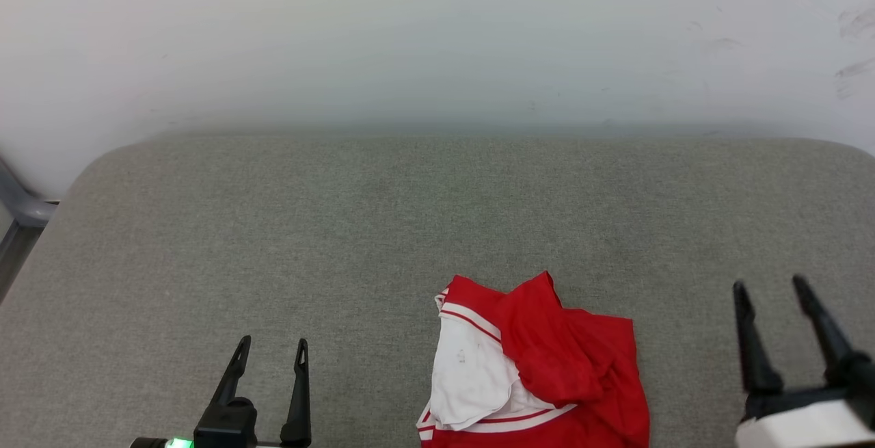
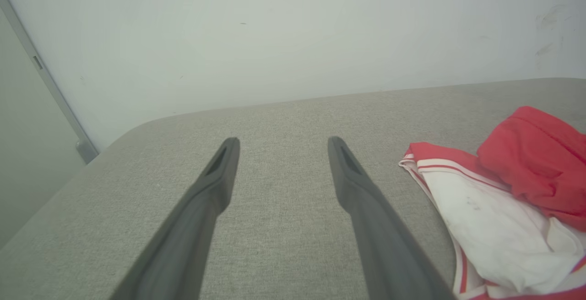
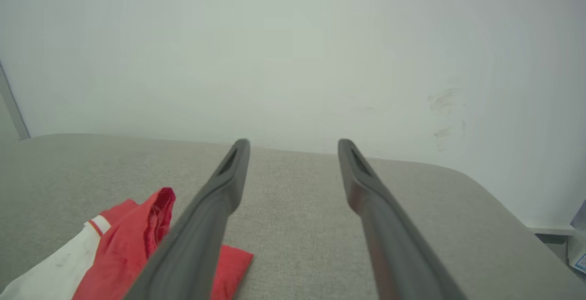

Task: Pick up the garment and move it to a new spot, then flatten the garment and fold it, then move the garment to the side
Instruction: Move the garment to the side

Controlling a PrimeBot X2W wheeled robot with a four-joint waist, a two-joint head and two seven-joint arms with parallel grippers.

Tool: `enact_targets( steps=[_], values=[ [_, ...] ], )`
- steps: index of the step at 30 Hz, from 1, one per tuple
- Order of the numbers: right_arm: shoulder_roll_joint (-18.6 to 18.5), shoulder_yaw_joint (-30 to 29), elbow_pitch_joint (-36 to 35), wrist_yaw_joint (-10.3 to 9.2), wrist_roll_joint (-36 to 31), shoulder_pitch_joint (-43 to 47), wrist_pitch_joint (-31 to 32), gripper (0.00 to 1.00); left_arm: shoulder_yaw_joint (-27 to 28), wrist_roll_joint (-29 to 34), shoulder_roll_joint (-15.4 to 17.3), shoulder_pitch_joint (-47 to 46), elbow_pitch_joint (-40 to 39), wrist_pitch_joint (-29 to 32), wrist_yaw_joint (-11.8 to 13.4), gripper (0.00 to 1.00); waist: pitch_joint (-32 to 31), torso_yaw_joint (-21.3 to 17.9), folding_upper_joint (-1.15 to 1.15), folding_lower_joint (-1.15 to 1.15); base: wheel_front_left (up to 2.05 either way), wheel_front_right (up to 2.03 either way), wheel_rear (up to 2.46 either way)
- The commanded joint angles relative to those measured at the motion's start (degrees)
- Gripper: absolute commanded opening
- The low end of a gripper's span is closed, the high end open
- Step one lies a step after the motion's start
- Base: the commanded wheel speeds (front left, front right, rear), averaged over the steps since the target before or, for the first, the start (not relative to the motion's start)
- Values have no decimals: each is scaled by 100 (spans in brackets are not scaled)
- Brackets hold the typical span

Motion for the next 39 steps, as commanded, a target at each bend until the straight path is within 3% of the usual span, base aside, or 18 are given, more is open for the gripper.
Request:
enact_targets(
  steps=[1, 6, 7, 13, 18, 27, 39],
  values=[
    [-183, -30, 35, -5, 76, -236, -13, 100, 11, 10, -11, -39, 5, -26, 13, 100, 3, -2, 0, 0, 0, 0, 0],
    [-853, 201, 154, -5, 484, -1016, 540, 100, -3, 25, -9, -98, 9, -26, -3, 100, 34, 15, 0, 0, 0, 0, 0],
    [-1144, 413, 224, -5, 793, -1319, 957, 100, -12, 33, -8, -119, 11, -26, -15, 100, 62, 32, 0, 0, 0, 0, 0],
    [-2051, 1245, 464, -5, 2152, -2030, 2731, 100, -48, 38, -11, -204, 17, -26, -40, 100, 166, 106, 0, 0, 0, 0, 0],
    [-2545, 1943, 596, -5, 3285, -2176, 4319, 100, -65, 29, -38, -228, 0, -26, -23, 100, 274, 170, 0, 0, 0, 0, 0],
    [-2541, 2441, 945, -5, 4251, -2044, 5499, 100, -142, 41, -81, -394, -41, -26, -31, 100, 541, 323, 0, 0, 0, 0, 0],
    [-2030, 2937, 2213, -5, 4498, -2285, 5194, 100, -203, 33, -119, -763, -3, -26, -75, 100, 1081, 644, 0, 0, 0, 0, 0]
  ],
)
